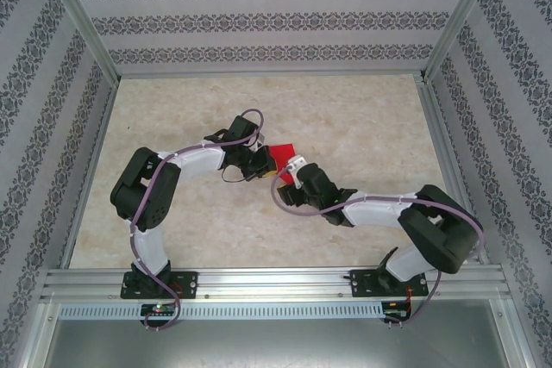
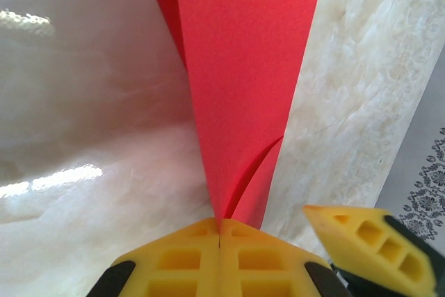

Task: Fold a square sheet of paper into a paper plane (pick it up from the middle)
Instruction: Fold the wing for the fifth time at the center of the table.

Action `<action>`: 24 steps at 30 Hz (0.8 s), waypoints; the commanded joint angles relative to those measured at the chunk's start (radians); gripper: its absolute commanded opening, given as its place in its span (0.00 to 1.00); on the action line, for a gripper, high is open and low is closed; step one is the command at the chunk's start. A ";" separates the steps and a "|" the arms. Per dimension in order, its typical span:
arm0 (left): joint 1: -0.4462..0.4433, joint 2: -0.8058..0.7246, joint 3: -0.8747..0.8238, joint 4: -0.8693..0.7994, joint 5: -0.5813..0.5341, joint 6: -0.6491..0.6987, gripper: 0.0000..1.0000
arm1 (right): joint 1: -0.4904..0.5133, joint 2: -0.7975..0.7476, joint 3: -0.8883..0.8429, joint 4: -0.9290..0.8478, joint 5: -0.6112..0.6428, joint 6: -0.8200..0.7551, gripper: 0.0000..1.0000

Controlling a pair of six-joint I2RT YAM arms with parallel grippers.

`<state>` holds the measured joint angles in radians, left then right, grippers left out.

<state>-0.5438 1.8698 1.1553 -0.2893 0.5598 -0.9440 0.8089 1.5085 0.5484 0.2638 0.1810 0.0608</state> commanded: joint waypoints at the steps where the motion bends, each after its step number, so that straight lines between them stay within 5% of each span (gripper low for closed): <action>1: 0.001 -0.033 0.032 -0.055 -0.012 0.022 0.02 | 0.027 0.050 -0.002 0.146 0.085 -0.144 0.68; 10: 0.007 -0.034 0.048 -0.097 -0.014 0.033 0.01 | 0.074 0.213 -0.034 0.381 0.179 -0.285 0.61; 24: 0.013 -0.043 0.062 -0.105 -0.017 0.007 0.01 | 0.078 0.247 -0.039 0.471 0.221 -0.285 0.32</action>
<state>-0.5426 1.8660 1.1889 -0.3679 0.5484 -0.9440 0.8757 1.7340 0.5232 0.6815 0.3714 -0.2192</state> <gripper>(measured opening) 0.052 0.326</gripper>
